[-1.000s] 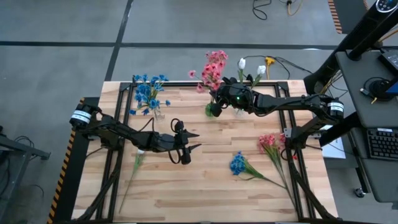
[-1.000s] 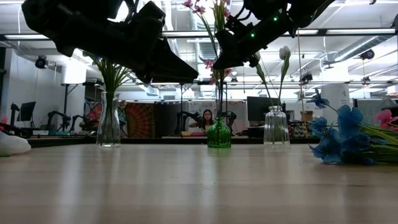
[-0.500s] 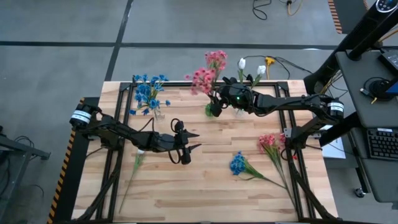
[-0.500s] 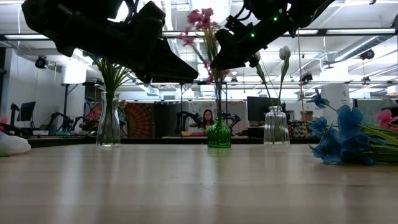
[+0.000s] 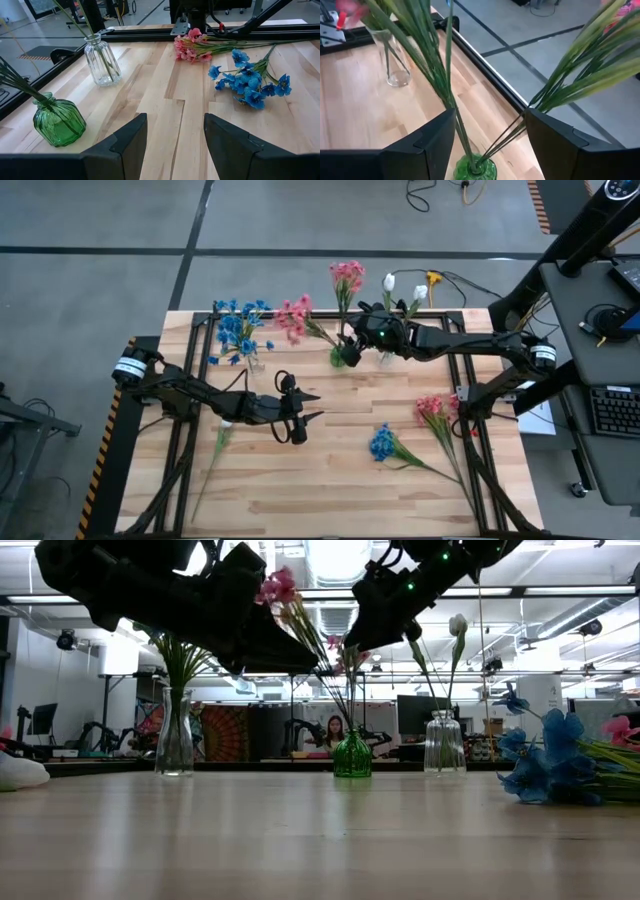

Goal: Sort flowers into vase by color
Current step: Put the top pink flowers into the green vase, then put the white flower into the right transparent vase

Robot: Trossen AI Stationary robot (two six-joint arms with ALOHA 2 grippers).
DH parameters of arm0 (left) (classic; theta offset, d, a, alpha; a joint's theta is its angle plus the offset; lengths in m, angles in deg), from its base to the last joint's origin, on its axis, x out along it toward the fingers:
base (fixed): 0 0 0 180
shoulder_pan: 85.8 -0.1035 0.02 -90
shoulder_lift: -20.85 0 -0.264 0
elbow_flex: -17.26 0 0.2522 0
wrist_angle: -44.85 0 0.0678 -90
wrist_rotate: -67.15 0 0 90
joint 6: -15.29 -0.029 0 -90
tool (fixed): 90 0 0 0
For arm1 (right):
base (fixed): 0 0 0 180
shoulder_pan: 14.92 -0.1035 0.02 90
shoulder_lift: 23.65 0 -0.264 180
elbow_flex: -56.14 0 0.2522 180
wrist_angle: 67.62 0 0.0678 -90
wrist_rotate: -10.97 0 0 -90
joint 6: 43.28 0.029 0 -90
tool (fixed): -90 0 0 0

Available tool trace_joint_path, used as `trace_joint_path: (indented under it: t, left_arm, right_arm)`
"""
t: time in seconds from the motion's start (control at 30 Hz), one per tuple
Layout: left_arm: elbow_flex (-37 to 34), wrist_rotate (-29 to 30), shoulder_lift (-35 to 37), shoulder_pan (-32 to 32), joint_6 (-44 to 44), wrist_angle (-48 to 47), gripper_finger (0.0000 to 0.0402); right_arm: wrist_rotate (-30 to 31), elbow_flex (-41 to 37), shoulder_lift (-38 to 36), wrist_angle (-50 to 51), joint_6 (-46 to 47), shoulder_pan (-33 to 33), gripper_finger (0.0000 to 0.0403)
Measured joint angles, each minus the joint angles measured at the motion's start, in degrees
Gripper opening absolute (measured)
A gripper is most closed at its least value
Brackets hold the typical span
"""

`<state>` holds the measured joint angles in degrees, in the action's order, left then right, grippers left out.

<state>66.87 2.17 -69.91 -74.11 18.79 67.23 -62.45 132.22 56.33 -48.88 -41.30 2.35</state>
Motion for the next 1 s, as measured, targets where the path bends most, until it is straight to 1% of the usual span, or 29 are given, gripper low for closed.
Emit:
trace_joint_path:
  t: [0.23,0.4,0.47,0.53,0.63,0.73,0.87,0.93,1.0]
  left_arm:
    - [0.0,0.0,0.0,0.0,0.0,-0.11,0.0178]
    - [0.01,-0.24,0.16,0.26,0.65,-0.76,0.0178]
    - [0.41,-1.49,0.63,0.51,1.91,-2.31,0.0178]
    - [1.85,-3.44,1.11,0.85,4.85,-5.88,0.0178]
    - [5.76,-6.0,1.38,1.78,11.21,-16.96,0.0178]
    - [11.35,-8.23,1.28,3.65,17.84,-33.83,0.0178]
    - [18.97,-8.59,0.72,7.3,26.72,-57.85,0.0178]
    - [21.66,-8.97,0.59,9.34,31.52,-67.5,0.0178]
    - [23.37,-10.66,0.59,11.17,37.75,-74.73,0.0178]
  right_arm:
    - [-0.08,0.29,-3.06,4.86,1.29,-0.57,0.0233]
    - [-0.67,0.29,-7.46,13.46,4.55,-2.97,0.0231]
    - [-2.13,0.29,-9.28,17.35,6.2,-4.35,0.0231]
    - [-3.71,0.29,-10.88,21.36,8.35,-5.93,0.0229]
    - [-5.12,0.29,-12.94,26.94,11.31,-8.71,0.0226]
    - [-5.22,0.29,-14.53,31.65,14.22,-11.59,0.0226]
    - [-5.21,0.29,-15.29,36.68,17.35,-15.08,0.0225]
    - [-5.19,0.29,-15.39,38.68,18.08,-16.54,0.0224]
    - [-5.08,0.29,-15.25,39.61,18.79,-17.82,0.0224]
